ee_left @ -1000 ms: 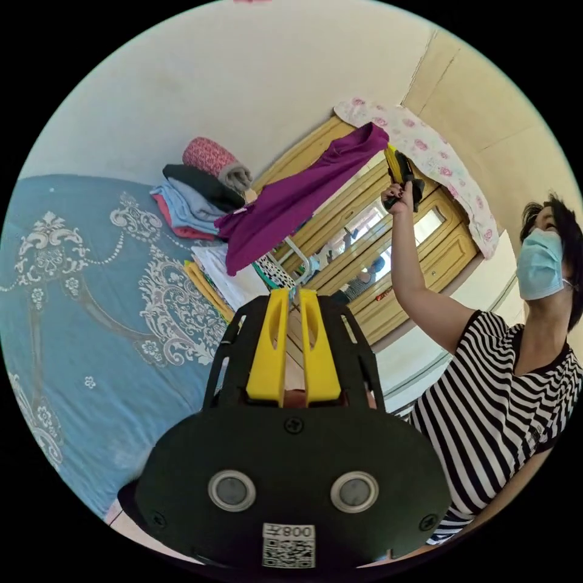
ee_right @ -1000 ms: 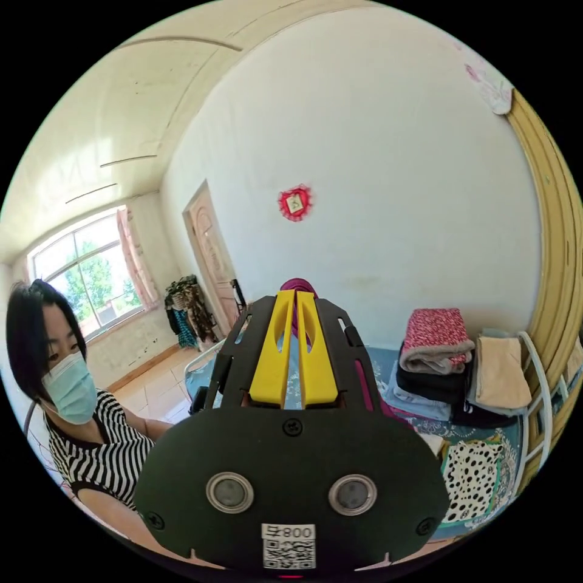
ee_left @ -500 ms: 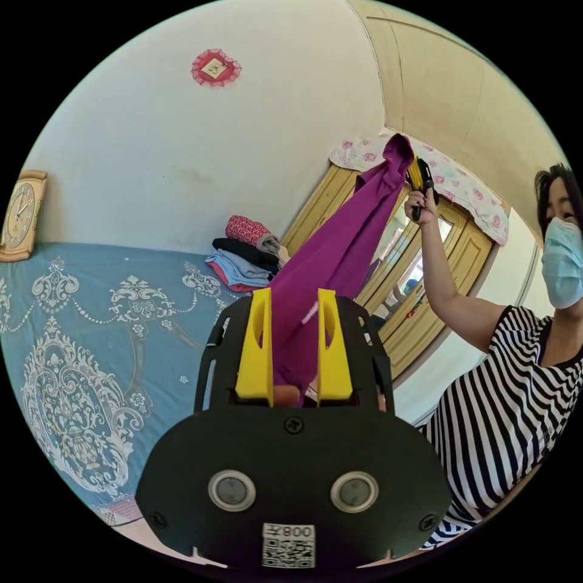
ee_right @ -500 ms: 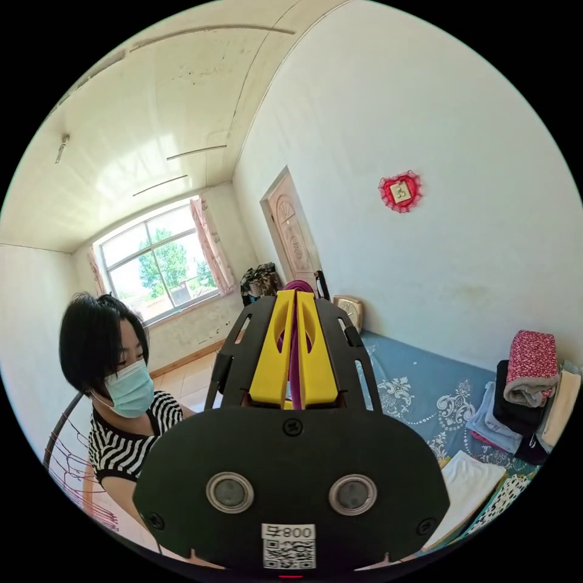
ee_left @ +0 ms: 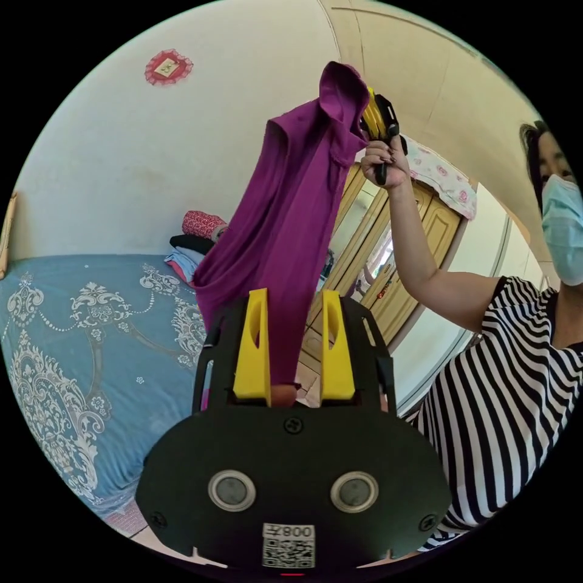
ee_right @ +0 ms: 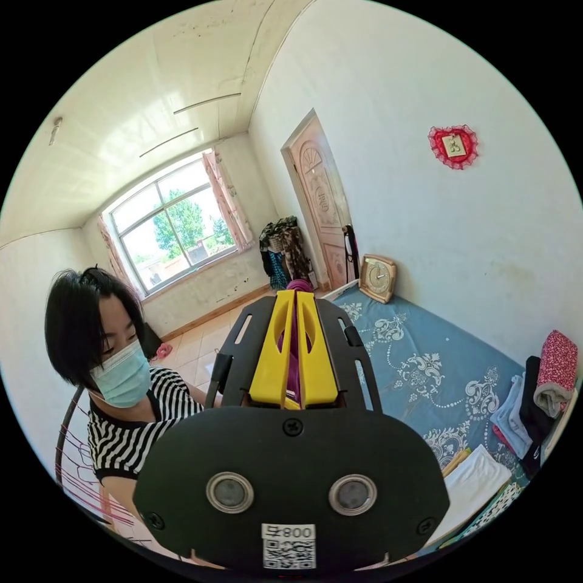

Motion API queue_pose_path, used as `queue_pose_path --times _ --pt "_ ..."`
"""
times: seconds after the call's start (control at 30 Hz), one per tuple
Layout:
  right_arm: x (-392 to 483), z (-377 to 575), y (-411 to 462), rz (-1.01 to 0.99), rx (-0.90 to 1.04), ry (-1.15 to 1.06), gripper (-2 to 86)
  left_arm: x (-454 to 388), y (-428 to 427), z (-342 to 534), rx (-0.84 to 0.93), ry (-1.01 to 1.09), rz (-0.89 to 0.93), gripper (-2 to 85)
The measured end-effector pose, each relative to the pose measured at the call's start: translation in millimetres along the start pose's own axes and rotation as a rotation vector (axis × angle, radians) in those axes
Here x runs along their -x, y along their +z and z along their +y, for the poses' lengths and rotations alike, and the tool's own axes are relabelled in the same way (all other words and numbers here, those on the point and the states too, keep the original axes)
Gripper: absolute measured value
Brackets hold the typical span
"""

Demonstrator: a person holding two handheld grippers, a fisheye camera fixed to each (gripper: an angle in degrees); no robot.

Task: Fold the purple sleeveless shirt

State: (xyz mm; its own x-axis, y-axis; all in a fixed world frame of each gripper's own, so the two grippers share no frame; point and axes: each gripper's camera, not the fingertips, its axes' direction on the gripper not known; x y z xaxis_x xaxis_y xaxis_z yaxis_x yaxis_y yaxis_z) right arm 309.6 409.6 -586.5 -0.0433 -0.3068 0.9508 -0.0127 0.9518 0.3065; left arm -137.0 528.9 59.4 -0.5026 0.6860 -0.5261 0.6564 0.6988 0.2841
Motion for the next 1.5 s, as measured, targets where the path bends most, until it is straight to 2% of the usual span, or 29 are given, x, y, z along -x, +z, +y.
queue_pose_path --times 0.3,0.53,0.67,0.77,0.83,1.07,1.23,1.5 --pt "-22.0 31.2 26.2 -0.017 -0.035 -0.018 0.2 -74.2 52.3 -19.8 0.087 -0.048 -0.213 11.8" --pt "-49.1 36.1 34.5 -0.036 -0.029 -0.037 0.2 -115.5 37.0 -33.4 -0.126 -0.198 -0.418 12.3" --pt "-67.9 36.3 30.6 -0.046 -0.039 -0.037 0.2 -139.7 35.5 -38.0 -0.151 -0.200 -0.468 13.0" --pt "-88.6 34.7 27.8 -0.084 -0.044 -0.023 0.2 -157.0 56.0 -51.1 -0.076 -0.140 -0.386 11.6" --pt "-103.5 31.7 23.4 -0.077 -0.035 -0.013 0.2 -173.4 71.4 -66.4 -0.046 -0.090 -0.354 4.2" --pt "-146.7 34.5 -36.3 0.000 -0.087 0.023 0.2 -222.8 51.1 -96.1 -0.129 -0.127 -0.349 1.6" --pt "-195.7 61.2 -104.1 0.031 -0.173 0.117 0.2 -293.2 -5.8 -133.0 -0.243 -0.021 -0.474 1.1" --pt "-247.1 85.6 -183.3 -0.011 -0.238 0.189 0.2 -418.1 -38.1 -190.8 -0.264 0.252 -0.695 1.1"
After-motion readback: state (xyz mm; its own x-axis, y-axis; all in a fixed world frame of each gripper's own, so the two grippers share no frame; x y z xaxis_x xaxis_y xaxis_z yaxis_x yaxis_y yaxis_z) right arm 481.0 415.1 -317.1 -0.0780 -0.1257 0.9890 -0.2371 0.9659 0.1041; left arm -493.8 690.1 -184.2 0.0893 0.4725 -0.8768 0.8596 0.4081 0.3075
